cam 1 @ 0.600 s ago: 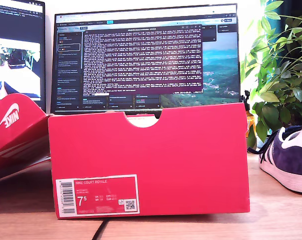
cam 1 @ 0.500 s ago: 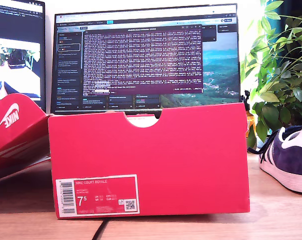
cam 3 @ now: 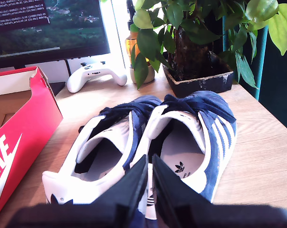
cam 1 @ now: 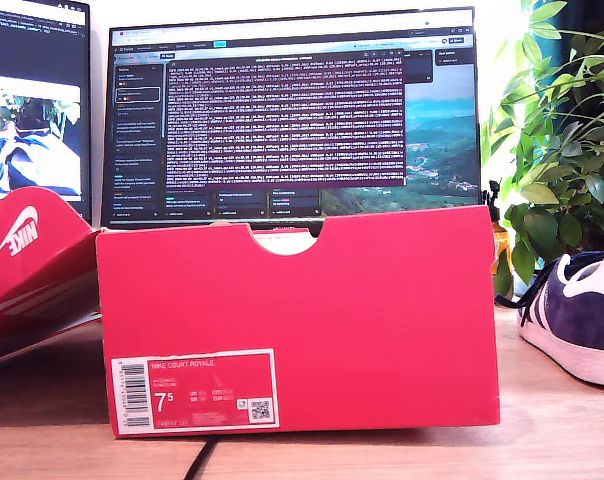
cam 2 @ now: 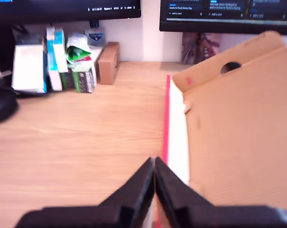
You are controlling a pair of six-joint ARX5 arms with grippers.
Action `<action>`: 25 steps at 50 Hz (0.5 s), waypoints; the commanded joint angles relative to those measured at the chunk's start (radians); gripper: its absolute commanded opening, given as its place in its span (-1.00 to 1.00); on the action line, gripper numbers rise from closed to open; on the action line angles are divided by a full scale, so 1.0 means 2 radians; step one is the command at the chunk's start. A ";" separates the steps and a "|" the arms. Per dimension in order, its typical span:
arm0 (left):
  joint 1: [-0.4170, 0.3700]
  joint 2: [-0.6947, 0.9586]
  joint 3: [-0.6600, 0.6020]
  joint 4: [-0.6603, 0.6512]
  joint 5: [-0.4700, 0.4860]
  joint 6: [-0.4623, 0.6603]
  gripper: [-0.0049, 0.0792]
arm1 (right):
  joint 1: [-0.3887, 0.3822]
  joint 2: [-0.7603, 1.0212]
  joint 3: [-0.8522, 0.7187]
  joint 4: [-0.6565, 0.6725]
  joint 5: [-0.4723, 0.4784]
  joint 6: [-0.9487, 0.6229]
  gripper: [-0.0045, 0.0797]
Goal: Pack the blue shoes by picking the first shoe and placing it inside the red shoebox, left side, then picking and rotating the second shoe and placing it in the shoebox
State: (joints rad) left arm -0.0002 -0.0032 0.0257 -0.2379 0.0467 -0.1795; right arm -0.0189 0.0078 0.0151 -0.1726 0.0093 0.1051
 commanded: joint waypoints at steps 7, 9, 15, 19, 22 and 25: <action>-0.001 -0.004 -0.017 0.050 0.071 -0.060 -0.91 | 0.000 -0.003 -0.004 0.013 -0.015 0.048 -0.92; -0.001 -0.004 -0.015 0.064 0.093 -0.069 -0.91 | 0.000 -0.003 -0.004 0.018 -0.020 0.083 -0.92; -0.002 -0.004 0.002 0.082 0.163 -0.069 -0.92 | 0.000 -0.003 -0.004 0.038 -0.061 0.159 -0.92; -0.006 -0.004 0.023 0.076 0.196 -0.067 -0.93 | 0.000 -0.003 -0.003 0.047 -0.091 0.188 -0.92; -0.011 -0.003 0.041 0.066 0.212 -0.065 -0.93 | 0.000 -0.003 0.002 0.042 -0.104 0.204 -0.92; -0.017 0.004 0.066 0.049 0.226 -0.041 -0.93 | 0.000 -0.002 0.010 0.034 -0.112 0.220 -0.92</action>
State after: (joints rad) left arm -0.0219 -0.0025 0.0967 -0.1368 0.4824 -0.2981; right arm -0.0189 0.0078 0.0166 -0.1017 -0.2039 0.5175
